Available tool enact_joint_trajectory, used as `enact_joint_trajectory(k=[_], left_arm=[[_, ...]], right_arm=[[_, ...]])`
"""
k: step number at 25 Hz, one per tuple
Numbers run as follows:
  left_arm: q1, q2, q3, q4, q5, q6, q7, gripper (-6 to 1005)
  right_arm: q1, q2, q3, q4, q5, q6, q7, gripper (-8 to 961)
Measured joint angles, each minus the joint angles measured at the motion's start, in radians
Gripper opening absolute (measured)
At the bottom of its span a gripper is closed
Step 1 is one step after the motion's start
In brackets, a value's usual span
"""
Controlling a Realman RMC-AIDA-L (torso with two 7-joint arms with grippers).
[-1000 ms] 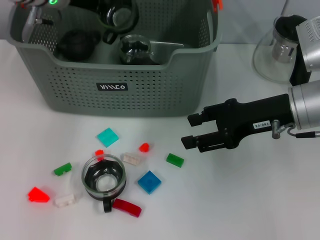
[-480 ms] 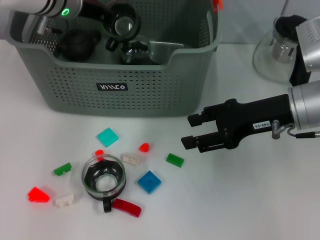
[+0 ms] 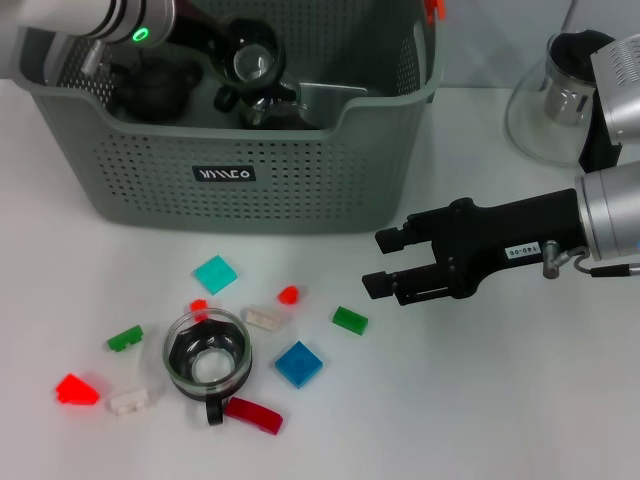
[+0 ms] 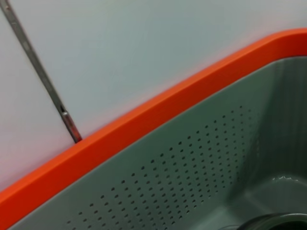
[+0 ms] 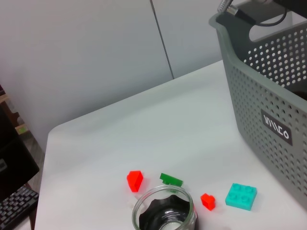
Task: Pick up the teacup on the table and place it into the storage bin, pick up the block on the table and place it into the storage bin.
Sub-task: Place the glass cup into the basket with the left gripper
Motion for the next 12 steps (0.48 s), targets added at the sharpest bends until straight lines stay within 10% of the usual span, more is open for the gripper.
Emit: enact_joint_trajectory(k=[12], left_arm=[[-0.002, -0.011, 0.009, -0.011, 0.01, -0.014, 0.005, 45]], right_arm=[[0.0, 0.0, 0.0, 0.0, -0.002, 0.005, 0.0, 704]])
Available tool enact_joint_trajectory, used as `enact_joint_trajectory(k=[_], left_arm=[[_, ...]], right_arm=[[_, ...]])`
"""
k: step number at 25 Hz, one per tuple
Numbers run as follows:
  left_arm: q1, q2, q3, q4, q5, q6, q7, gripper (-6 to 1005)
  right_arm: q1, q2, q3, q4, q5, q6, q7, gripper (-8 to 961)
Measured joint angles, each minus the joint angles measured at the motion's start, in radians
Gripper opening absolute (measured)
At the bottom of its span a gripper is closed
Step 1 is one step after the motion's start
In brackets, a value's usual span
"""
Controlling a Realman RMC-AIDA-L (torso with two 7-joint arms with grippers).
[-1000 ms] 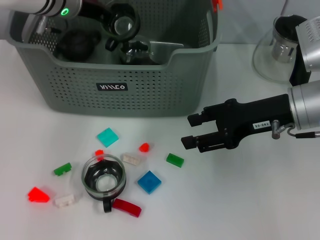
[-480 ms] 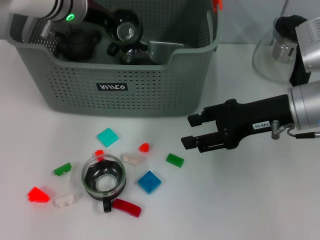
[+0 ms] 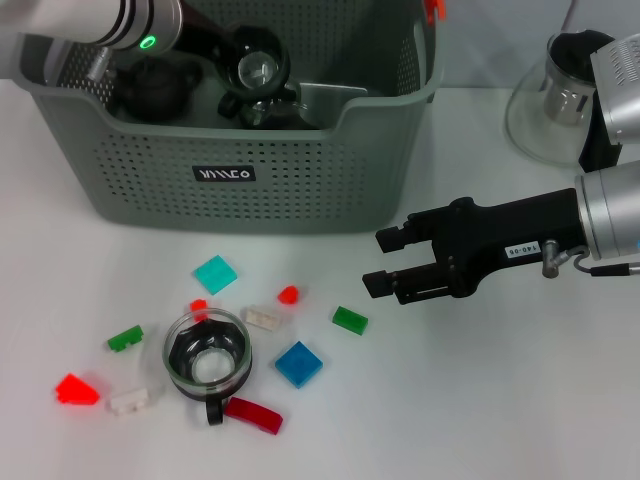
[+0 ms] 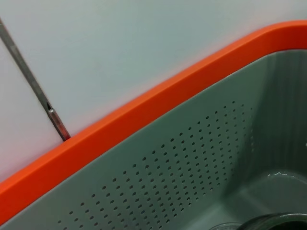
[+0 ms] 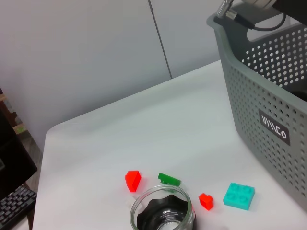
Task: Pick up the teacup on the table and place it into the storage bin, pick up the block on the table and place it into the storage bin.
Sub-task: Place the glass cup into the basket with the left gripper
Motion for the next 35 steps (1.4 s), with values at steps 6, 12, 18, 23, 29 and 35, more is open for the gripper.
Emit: enact_joint_trajectory(k=[6, 12, 18, 23, 29, 35], left_arm=[[0.004, -0.003, 0.001, -0.002, 0.0, -0.01, 0.002, 45], [0.005, -0.011, 0.014, -0.002, 0.013, -0.016, 0.002, 45], [0.006, -0.019, 0.015, -0.002, 0.025, -0.023, 0.002, 45], [0.005, -0.02, 0.014, -0.002, 0.025, -0.025, 0.002, 45], [0.006, -0.021, 0.014, -0.002, 0.025, -0.026, 0.002, 45], [0.007, -0.021, 0.014, -0.002, 0.024, -0.027, 0.002, 69]], right_arm=[[-0.001, 0.0, 0.0, 0.0, 0.0, 0.004, 0.0, 703], [0.0, 0.0, -0.001, 0.0, 0.0, 0.006, 0.0, 703], [0.001, 0.0, -0.003, 0.002, 0.0, 0.008, 0.0, 704], [0.001, 0.0, -0.001, 0.011, 0.0, 0.011, -0.003, 704], [0.001, 0.0, -0.003, 0.011, 0.0, 0.013, -0.004, 704], [0.001, 0.0, -0.003, 0.011, 0.0, 0.014, -0.004, 704]])
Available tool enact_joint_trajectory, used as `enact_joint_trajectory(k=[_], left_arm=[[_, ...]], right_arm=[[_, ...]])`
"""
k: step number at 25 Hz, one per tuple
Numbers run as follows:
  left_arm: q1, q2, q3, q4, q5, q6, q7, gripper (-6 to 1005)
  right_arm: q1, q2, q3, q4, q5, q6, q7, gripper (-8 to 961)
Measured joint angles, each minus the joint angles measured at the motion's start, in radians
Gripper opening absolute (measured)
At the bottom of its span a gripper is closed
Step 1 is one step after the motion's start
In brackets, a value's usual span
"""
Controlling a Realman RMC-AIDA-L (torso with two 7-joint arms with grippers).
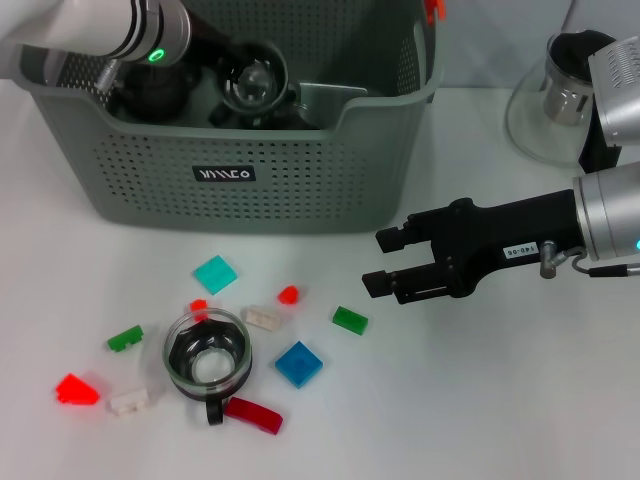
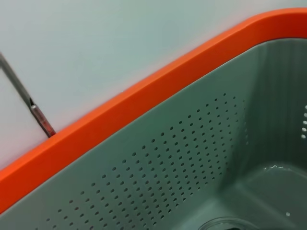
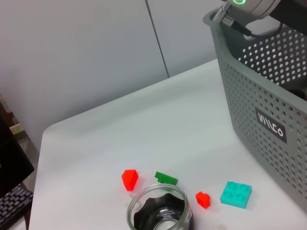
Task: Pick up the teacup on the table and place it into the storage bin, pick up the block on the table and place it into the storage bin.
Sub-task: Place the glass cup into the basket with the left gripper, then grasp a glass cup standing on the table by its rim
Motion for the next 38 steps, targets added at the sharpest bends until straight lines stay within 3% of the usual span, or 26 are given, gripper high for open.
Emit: enact_joint_trajectory(k=[3, 13, 22, 29, 32, 33, 35, 38], left_arm=[[0.002, 0.0, 0.0, 0.0, 0.0, -0.005, -0.004, 92], [0.006, 0.0, -0.012, 0.01, 0.0, -0.018, -0.009, 423], [0.012, 0.018, -0.035, 0.09, 0.0, 0.008, -0.024, 749], [0.022, 0.023, -0.114, 0.299, -0.014, 0.264, -0.024, 841], [0.047, 0.024, -0.154, 0.425, -0.053, 0.443, -0.014, 840], [0.075, 0.028, -0.168, 0.521, -0.103, 0.575, -0.002, 840], [0.087, 0.03, -0.172, 0.554, -0.124, 0.621, 0.002, 839], [0.139, 0.036, -0.186, 0.671, -0.224, 0.819, 0.052, 838]], right_arm=[[0.0, 0.0, 0.0, 0.0, 0.0, 0.0, 0.001, 704], [0.0, 0.0, 0.0, 0.0, 0.0, -0.005, 0.003, 704], [-0.004, 0.0, 0.002, 0.0, 0.002, -0.006, 0.004, 703], [0.0, -0.003, 0.005, 0.0, 0.005, -0.001, 0.002, 703], [0.001, -0.005, 0.014, 0.0, 0.006, 0.0, 0.001, 703], [0.0, -0.006, 0.023, 0.001, 0.006, 0.0, 0.0, 703], [-0.002, -0.007, 0.026, 0.002, 0.006, 0.0, -0.001, 703], [-0.006, -0.01, 0.032, 0.003, 0.006, 0.0, -0.001, 703]])
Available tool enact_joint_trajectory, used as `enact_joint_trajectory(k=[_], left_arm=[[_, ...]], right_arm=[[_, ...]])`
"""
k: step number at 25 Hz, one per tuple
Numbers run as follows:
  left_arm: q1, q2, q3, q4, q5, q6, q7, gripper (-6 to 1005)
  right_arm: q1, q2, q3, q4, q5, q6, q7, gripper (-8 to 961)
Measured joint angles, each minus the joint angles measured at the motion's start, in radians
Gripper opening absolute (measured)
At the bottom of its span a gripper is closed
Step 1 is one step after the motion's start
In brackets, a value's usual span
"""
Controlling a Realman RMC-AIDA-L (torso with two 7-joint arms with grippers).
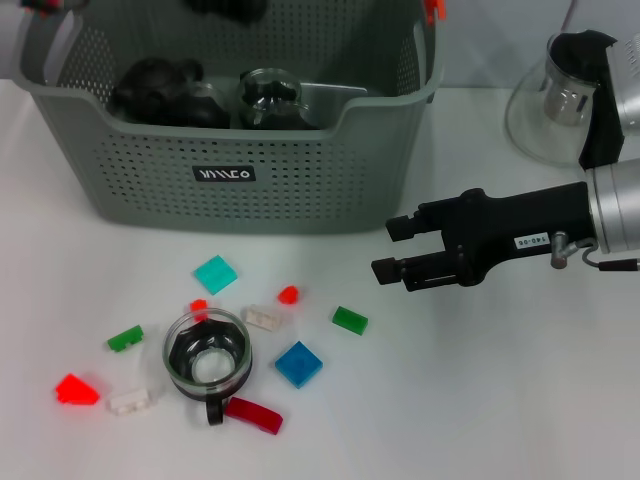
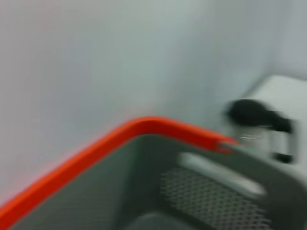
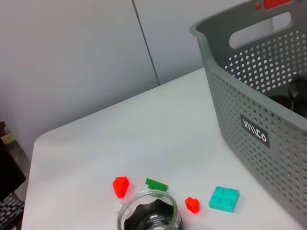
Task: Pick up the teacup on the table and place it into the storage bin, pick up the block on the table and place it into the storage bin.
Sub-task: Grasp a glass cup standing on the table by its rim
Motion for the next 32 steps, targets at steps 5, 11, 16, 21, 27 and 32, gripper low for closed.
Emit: enact_joint_trajectory(k=[5, 11, 16, 21, 27, 32], left_arm=[[0.104, -0.01, -0.035, 0.156, -0.148, 0.233, 0.139, 837], [0.196, -0.029, -0.067, 0.291, -0.238, 0.425, 0.197, 835], [0.268, -0.052, -0.031, 0.376, -0.212, 0.486, 0.21, 834], [0.303, -0.073, 0.027, 0.407, -0.106, 0.491, 0.215, 832], [0.304, -0.11, 0.091, 0.359, 0.076, 0.474, 0.179, 830], [0.268, -0.131, 0.107, 0.271, 0.195, 0.432, 0.132, 829]], right_arm=[[-0.003, -0.001, 0.019, 0.0, 0.0, 0.001, -0.003, 703], [-0.003, -0.003, 0.054, 0.002, -0.001, 0.002, -0.005, 703], [-0.005, -0.004, 0.065, 0.014, -0.002, 0.018, -0.004, 703], [-0.006, -0.006, 0.077, 0.028, -0.003, 0.028, -0.005, 704], [-0.008, -0.006, 0.086, 0.031, -0.005, 0.031, -0.002, 704], [-0.009, -0.006, 0.091, 0.037, -0.005, 0.039, -0.004, 703]])
